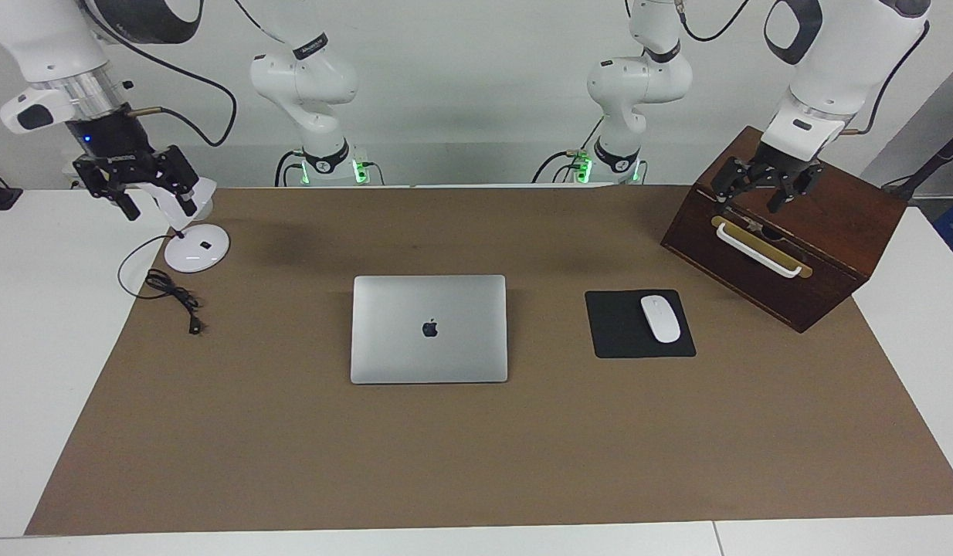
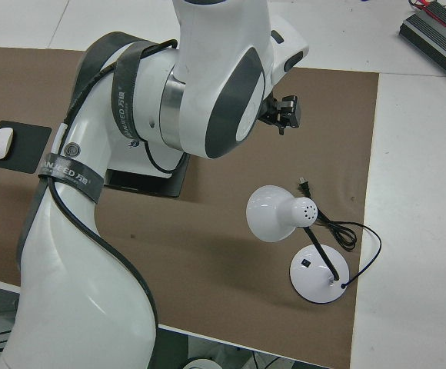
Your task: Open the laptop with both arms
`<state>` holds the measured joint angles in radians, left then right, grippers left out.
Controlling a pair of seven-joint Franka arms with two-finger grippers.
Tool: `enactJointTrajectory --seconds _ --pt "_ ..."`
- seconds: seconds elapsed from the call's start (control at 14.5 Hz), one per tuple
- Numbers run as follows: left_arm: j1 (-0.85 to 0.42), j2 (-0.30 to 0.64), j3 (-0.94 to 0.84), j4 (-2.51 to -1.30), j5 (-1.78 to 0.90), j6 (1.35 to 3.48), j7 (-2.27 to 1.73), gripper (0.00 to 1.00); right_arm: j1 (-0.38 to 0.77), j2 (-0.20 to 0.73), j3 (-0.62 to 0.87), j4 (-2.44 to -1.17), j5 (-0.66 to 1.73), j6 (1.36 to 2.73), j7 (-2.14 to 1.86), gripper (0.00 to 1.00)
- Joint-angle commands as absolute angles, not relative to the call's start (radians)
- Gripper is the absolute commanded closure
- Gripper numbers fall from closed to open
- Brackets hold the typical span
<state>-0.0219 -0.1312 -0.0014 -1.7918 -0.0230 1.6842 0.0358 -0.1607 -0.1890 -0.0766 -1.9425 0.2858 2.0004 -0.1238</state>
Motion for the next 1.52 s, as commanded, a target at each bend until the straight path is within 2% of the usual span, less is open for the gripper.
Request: enactJointTrajectory --seconds 0.0,0.41,0.69,1.03,1.1,1.17,1.24,1.31,1.45 --pt "-0.020 -0.120 -0.009 -1.772 -0.026 1.678 0.034 0.00 -0.137 -0.233 -0.063 -2.048 0.378 2.112 0.013 0.00" --pt "-0.028 -0.120 -0.009 -1.772 -0.029 1.681 0.006 0.00 -0.013 -0.279 -0.060 -2.206 0.603 2.351 0.393 0.00" --pt "-0.058 -0.118 -0.018 -1.772 -0.028 1.698 -0.153 0.00 0.102 -0.281 -0.058 -2.252 0.611 2.485 0.697 0.00" --pt "-0.074 -0.115 -0.025 -1.773 -0.034 1.746 -0.175 0.00 0.172 -0.291 -0.055 -2.351 0.611 2.621 0.745 0.00" --pt "-0.077 -0.117 -0.025 -1.773 -0.034 1.747 -0.178 0.19 0.182 -0.291 -0.055 -2.361 0.611 2.640 0.753 0.00" --pt "-0.080 -0.117 -0.025 -1.773 -0.034 1.749 -0.181 0.56 0.201 -0.290 -0.055 -2.376 0.611 2.667 0.756 0.00" --pt "-0.080 -0.117 -0.026 -1.776 -0.035 1.752 -0.179 0.87 0.225 -0.290 -0.055 -2.403 0.612 2.715 0.759 0.00" --pt "-0.080 -0.117 -0.026 -1.779 -0.037 1.764 -0.179 1.00 0.260 -0.288 -0.055 -2.434 0.618 2.779 0.776 0.00" --pt "-0.080 -0.120 -0.026 -1.792 -0.057 1.770 -0.179 1.00 0.322 -0.275 -0.057 -2.457 0.649 2.858 0.792 0.00"
